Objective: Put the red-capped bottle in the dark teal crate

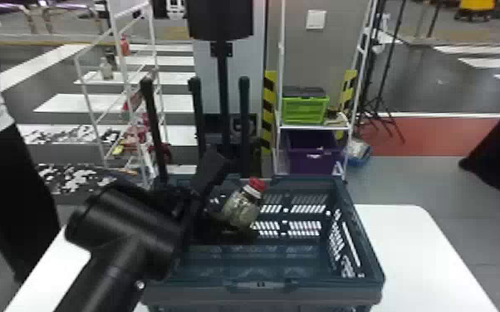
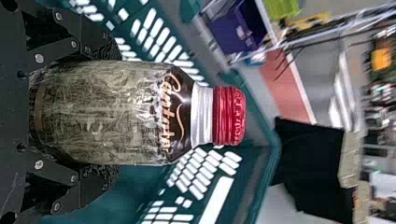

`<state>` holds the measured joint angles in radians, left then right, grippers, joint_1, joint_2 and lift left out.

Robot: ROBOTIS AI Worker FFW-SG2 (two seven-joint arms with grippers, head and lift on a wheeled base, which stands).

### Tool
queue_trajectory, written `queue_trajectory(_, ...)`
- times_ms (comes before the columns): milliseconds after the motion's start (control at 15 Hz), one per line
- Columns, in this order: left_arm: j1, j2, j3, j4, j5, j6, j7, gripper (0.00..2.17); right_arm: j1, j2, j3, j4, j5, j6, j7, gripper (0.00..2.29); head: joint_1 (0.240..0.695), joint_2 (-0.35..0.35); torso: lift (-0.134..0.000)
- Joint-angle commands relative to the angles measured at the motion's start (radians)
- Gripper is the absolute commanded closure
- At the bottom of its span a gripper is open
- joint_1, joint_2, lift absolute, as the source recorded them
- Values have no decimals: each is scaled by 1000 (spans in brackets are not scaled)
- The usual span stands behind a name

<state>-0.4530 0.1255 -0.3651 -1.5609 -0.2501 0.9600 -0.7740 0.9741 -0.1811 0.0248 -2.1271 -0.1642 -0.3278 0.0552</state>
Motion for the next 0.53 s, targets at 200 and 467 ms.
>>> queue_trajectory(200, -145, -63, -98, 338, -92, -34, -114, 2145, 6, 0, -2, -4, 0, -7, 0, 154, 499, 0, 0)
queue_trajectory(467, -219, -118, -138, 559, -143, -178, -107, 2145, 8, 0, 0, 1, 0, -10, 0, 154, 499, 0, 0)
